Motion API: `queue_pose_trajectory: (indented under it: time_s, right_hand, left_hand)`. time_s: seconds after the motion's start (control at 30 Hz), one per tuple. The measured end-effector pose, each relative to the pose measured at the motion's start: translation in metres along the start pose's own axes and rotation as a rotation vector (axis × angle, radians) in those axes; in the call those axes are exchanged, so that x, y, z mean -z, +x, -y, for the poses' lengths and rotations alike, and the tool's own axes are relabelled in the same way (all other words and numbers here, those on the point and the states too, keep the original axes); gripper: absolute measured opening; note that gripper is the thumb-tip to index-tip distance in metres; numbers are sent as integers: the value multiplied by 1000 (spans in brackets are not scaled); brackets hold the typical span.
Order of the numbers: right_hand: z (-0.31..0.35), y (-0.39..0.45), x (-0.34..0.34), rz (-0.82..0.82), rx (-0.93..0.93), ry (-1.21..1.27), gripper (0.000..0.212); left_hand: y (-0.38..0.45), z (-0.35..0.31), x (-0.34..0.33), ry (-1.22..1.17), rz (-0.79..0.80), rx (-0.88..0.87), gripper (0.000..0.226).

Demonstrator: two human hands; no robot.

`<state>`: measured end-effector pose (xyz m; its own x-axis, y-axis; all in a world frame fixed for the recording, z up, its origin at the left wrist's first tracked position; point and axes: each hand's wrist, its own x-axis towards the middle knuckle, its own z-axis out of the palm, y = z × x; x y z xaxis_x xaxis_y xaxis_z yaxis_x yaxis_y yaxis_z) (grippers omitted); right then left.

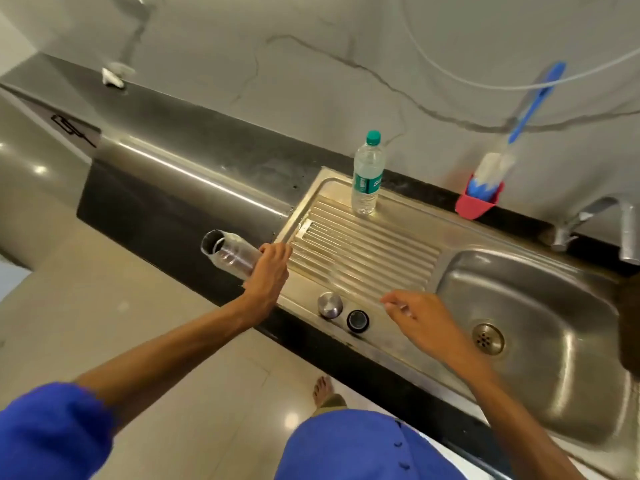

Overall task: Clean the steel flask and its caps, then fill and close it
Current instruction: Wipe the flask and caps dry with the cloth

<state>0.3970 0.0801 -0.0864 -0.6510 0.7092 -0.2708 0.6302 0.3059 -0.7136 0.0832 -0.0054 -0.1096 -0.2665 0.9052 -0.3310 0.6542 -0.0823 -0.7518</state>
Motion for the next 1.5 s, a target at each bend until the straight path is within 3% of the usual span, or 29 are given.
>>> queue_pose_trajectory:
  time_s: [0.2,0.33,0.57,0.8,1.0,1.17,1.23,1.27,1.33,1.4,1.47,1.5]
  right_hand:
    - [29,19,-32,-13,-67,-93,28]
    - [36,27,-50,33,-132,-206,30]
    - [34,28,-69,61,-248,-285,30]
    - [26,33,-73,73,-327,-391,31]
    - [9,44,-106,127,-230,-498,77]
    - [-9,54,-127,116,-120,-583,57]
    - [-14,55,-124,90,-104,-518,51]
    - [-16,54,-118,64,-109,-455,49]
    - [-20,51,-99,-19,-156,-236,48]
    - [-25,42,-68,-111,-203,43,54]
    - [-29,29,-34,-164,-205,189,66]
    - [-32,19,-15,-172,-193,216,70]
  left_hand:
    - [18,-17,-17,343,87,-121,88]
    - [21,-31,-23,407,93,-129,84]
    - [30,-45,-26,353,85,-196,100]
    - [38,-35,-34,302,-20,-121,85]
    - [40,-53,-41,304,-61,-123,93]
    - [40,-51,-37,232,-60,-185,105]
    - [40,-49,-28,121,-142,-235,99]
    - [37,-49,-21,-6,-206,-284,84]
    - [27,-48,-4,-365,-323,-360,59]
    - [7,-51,21,-824,-430,-342,53]
    - [-18,-55,58,-1380,-376,-257,37]
    - [-26,-65,81,-1663,-246,-201,32]
